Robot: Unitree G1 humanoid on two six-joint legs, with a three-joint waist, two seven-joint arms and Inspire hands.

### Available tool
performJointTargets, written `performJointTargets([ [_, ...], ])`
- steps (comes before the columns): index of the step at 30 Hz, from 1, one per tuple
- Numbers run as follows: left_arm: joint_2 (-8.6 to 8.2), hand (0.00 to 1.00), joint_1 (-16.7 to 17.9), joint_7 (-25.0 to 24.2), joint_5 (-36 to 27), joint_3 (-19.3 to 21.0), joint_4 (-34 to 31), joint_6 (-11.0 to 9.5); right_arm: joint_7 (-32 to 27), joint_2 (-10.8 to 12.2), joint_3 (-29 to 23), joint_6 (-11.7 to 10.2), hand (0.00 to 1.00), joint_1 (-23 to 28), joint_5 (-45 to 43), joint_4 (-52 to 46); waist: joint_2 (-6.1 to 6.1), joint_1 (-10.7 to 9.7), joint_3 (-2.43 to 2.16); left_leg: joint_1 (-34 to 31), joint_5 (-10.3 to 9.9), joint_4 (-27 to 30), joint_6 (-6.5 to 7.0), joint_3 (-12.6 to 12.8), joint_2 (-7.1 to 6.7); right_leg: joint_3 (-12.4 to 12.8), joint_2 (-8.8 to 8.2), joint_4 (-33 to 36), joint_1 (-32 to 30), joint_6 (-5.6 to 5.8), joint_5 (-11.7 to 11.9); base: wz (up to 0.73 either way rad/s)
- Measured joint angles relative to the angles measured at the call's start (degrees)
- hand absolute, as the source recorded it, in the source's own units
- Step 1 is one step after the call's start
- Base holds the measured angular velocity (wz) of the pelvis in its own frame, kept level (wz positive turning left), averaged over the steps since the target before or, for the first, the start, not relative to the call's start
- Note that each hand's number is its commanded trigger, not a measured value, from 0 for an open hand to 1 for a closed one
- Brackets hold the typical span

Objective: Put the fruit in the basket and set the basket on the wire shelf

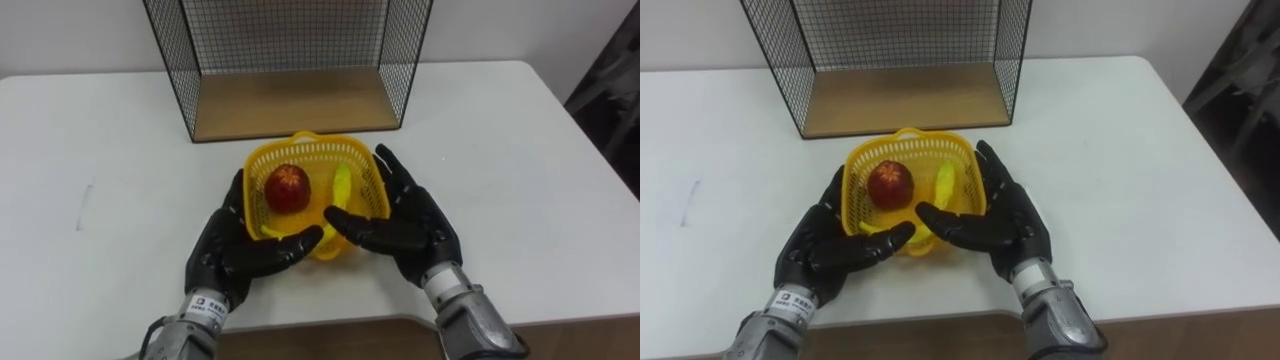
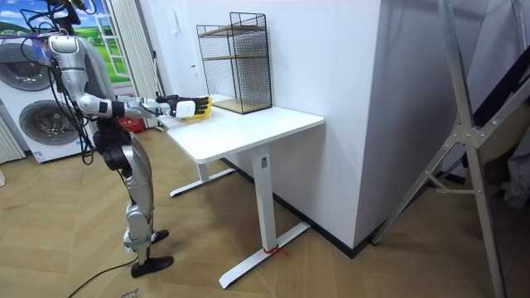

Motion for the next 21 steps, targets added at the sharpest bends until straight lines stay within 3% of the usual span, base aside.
performJointTargets([
  [7,0.03,0.00,-2.7,0.5,-0.1,0.2,-0.9,-0.5,-0.8,0.0,0.0,-1.2,0.00,-2.7,0.1,0.0,0.03,-0.4,-0.06,-1.3,0.0,1.0,0.01,-0.2,-0.19,-0.1,0.03,0.1,-0.8,-0.07,0.0,0.02],
  [13,0.03,0.00,-5.3,1.6,-0.1,0.2,-3.8,-2.4,-2.3,0.0,-0.1,-2.8,0.00,-6.1,0.1,-1.9,0.00,-0.6,-0.15,-1.3,0.0,1.0,0.01,-0.2,-0.15,-0.1,0.08,0.0,-0.8,-0.18,0.1,0.00],
  [17,0.02,0.00,-5.3,1.6,-1.1,0.1,-7.5,-5.0,-2.5,0.0,0.2,-5.6,0.00,-7.0,1.3,-3.5,-0.05,-0.6,-0.33,-0.9,0.0,1.0,0.01,-0.2,-0.22,0.1,0.09,-0.1,-0.4,-0.18,0.1,0.00],
  [21,0.02,0.00,-5.4,2.1,-4.6,0.1,-7.6,-5.4,-3.4,-0.1,1.2,-5.6,0.00,-7.0,2.5,-4.2,-0.03,-0.7,-0.44,-0.2,0.0,0.9,0.01,0.0,-0.08,0.3,0.08,-0.1,-0.2,-0.18,0.1,-0.04],
])
